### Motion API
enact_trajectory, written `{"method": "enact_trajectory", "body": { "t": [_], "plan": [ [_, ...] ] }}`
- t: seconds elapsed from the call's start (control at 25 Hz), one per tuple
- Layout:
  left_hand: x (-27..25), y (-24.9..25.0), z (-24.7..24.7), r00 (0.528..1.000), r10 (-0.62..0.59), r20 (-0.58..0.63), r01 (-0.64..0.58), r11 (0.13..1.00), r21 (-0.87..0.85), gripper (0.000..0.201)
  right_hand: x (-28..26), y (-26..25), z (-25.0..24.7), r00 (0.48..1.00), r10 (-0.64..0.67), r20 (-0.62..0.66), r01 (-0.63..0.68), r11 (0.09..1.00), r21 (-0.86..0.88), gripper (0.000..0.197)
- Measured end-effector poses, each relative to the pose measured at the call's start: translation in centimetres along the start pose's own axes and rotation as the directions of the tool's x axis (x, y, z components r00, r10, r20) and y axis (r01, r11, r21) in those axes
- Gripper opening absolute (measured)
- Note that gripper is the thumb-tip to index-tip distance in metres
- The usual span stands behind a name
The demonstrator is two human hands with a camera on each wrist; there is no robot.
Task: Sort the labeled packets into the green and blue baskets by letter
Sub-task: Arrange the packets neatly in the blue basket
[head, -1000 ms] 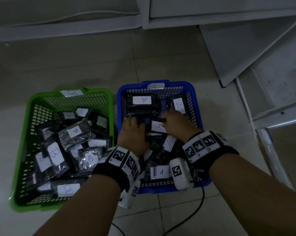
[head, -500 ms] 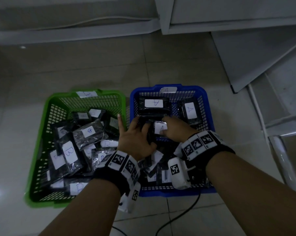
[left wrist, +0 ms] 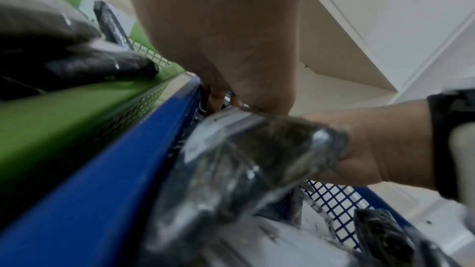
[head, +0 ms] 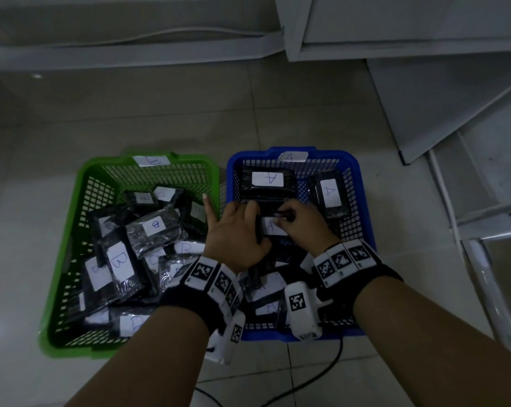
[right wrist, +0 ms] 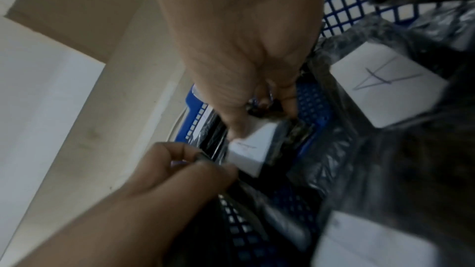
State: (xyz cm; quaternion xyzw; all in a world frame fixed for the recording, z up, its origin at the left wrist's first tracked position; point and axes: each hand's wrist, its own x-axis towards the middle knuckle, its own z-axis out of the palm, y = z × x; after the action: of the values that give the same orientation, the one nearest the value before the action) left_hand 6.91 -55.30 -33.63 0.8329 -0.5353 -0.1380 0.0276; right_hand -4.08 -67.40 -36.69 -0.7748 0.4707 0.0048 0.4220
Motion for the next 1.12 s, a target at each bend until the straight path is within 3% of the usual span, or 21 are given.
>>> {"method": "enact_trajectory", "body": {
  "t": [0.08,0.24,0.36,0.52,0.6,0.68,0.76,0.8,0.84,0.92,0.96,1.12],
  "plan": [
    [-0.1,-0.4,-0.2,1.000,0.025,-0.018,-0.025,1.000,0.002,0.052,-0.4,0.2,0.1,0.988,0.086,-0.130,-0.086,0.996,0.001,0.035],
    [0.0,-0.7,-0.2,0.998,0.057,-0.001,-0.057,0.997,0.044,0.059,0.0,0.2,0.5,0.993,0.100,-0.068,-0.101,0.995,-0.009,0.044],
    [-0.1,-0.7,0.3,0.998,0.055,-0.002,-0.055,0.997,0.062,0.067,0.2,0.6,0.3,0.989,0.085,-0.117,-0.079,0.995,0.059,0.037],
    [-0.2,-0.7,0.3,0.998,0.067,0.008,-0.068,0.996,0.062,0.077,0.7,0.6,0.2,0.985,0.169,-0.036,-0.170,0.985,-0.016,0.018],
    [-0.1,-0.7,0.3,0.998,0.065,0.013,-0.066,0.996,0.065,0.078,1.2,0.2,0.3,0.981,0.195,-0.014,-0.195,0.981,-0.008,0.039],
    [-0.2,-0.7,0.3,0.998,0.060,0.020,-0.061,0.997,0.054,0.077,0.9,-0.6,0.1,0.987,0.158,0.040,-0.156,0.987,-0.043,0.043],
    [-0.3,-0.7,0.4,0.998,0.053,0.022,-0.054,0.997,0.047,0.077,0.3,-1.4,0.0,0.986,0.152,0.064,-0.157,0.985,0.076,0.029],
    [-0.3,-0.7,0.5,0.999,0.048,0.026,-0.049,0.998,0.050,0.076,0.1,-1.7,0.0,0.967,0.203,0.152,-0.212,0.976,0.051,0.023],
    [-0.3,-0.7,0.5,0.999,0.041,0.029,-0.043,0.998,0.052,0.075,0.2,-1.2,0.1,0.991,0.119,0.056,-0.122,0.990,0.067,0.023],
    [-0.3,-0.7,0.6,0.999,0.031,0.033,-0.033,0.998,0.052,0.071,-0.4,-1.2,0.4,0.992,0.113,0.061,-0.121,0.980,0.161,0.017],
    [-0.3,-0.7,0.7,0.999,0.030,0.031,-0.032,0.998,0.055,0.070,-0.3,-0.7,0.9,0.995,0.080,-0.066,-0.071,0.989,0.131,0.019],
    [-0.3,-0.8,1.0,0.999,0.029,0.027,-0.031,0.996,0.081,0.075,-0.5,0.1,1.7,0.996,0.091,0.023,-0.093,0.993,0.072,0.018]
  ]
}}
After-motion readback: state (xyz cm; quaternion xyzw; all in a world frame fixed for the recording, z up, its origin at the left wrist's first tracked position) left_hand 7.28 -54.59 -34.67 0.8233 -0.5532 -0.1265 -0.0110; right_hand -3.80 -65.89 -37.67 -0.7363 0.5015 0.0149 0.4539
